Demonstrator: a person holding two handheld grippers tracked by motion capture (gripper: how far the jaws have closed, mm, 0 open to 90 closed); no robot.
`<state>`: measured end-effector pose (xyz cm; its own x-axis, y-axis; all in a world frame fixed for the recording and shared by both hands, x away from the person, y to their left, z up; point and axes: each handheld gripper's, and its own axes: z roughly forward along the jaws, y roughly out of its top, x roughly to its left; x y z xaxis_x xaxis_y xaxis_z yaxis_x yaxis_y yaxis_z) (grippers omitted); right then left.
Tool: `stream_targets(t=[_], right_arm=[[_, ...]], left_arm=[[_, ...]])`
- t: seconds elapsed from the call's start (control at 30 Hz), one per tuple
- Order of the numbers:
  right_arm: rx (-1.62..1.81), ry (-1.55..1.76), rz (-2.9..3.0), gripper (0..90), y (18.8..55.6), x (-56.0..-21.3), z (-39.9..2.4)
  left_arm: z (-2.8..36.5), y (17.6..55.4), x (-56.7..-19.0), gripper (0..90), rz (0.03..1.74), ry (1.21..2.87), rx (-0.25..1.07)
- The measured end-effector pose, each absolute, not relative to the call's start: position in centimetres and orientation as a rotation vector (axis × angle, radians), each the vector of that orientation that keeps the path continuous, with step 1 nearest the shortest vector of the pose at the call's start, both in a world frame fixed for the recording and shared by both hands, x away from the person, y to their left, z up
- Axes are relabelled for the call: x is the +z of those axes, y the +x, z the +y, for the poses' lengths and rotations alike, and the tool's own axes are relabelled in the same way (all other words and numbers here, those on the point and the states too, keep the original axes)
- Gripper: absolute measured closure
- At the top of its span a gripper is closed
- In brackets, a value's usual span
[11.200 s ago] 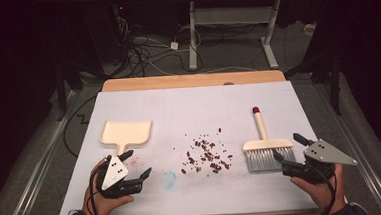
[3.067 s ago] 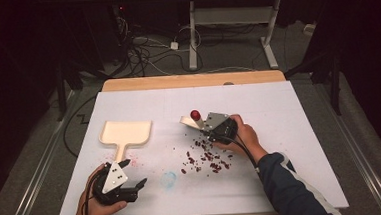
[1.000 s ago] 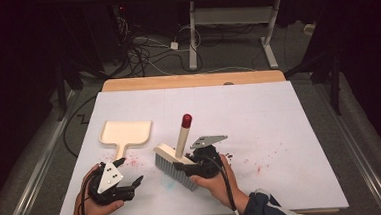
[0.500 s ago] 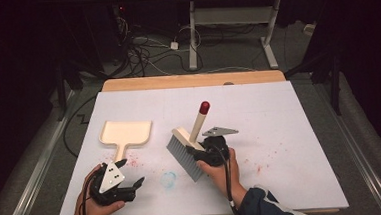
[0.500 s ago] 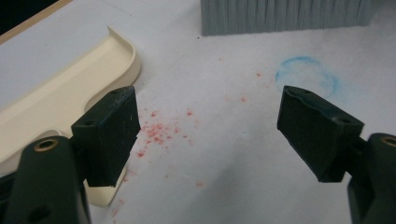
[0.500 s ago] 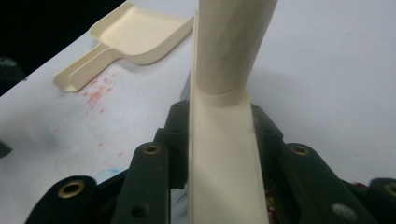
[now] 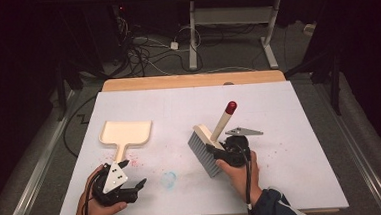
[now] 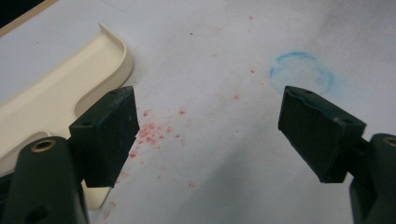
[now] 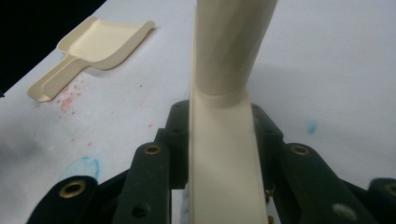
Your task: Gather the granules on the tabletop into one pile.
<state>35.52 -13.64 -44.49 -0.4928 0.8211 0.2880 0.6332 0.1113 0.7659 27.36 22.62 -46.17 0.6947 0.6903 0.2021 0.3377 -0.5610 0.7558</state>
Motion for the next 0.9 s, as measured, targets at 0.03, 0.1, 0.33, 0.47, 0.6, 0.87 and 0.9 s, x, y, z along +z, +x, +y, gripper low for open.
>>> stream_targets(t=[0.03,0.1,0.33,0.47,0.6,0.87,0.9], right_arm=[[1.331,1.447,2.166,67.2,35.4,-44.3,-13.8],[1.369,1.409,2.145,67.3,35.2,-43.4,-14.4],[1.474,1.187,2.244,67.2,34.6,-40.8,-16.2],[1.494,1.013,2.322,67.2,33.8,-39.7,-17.1],[1.488,0.684,2.481,67.2,32.1,-38.8,-18.1],[1.417,0.282,2.760,67.0,28.7,-41.1,-18.7],[1.403,0.258,2.789,67.0,28.6,-41.5,-18.7]], left_arm=[[22.6,27.4,-46.1,19.3,0.770,2.191,0.646],[22.6,27.4,-46.1,19.3,0.770,2.194,0.647],[22.6,27.4,-46.2,19.3,0.772,2.203,0.633],[22.5,27.4,-46.2,19.3,0.772,2.206,0.637],[22.4,27.5,-46.3,19.3,0.770,2.216,0.638],[22.2,27.5,-46.3,19.3,0.769,2.226,0.640],[22.2,27.6,-46.4,19.3,0.768,2.227,0.641]])
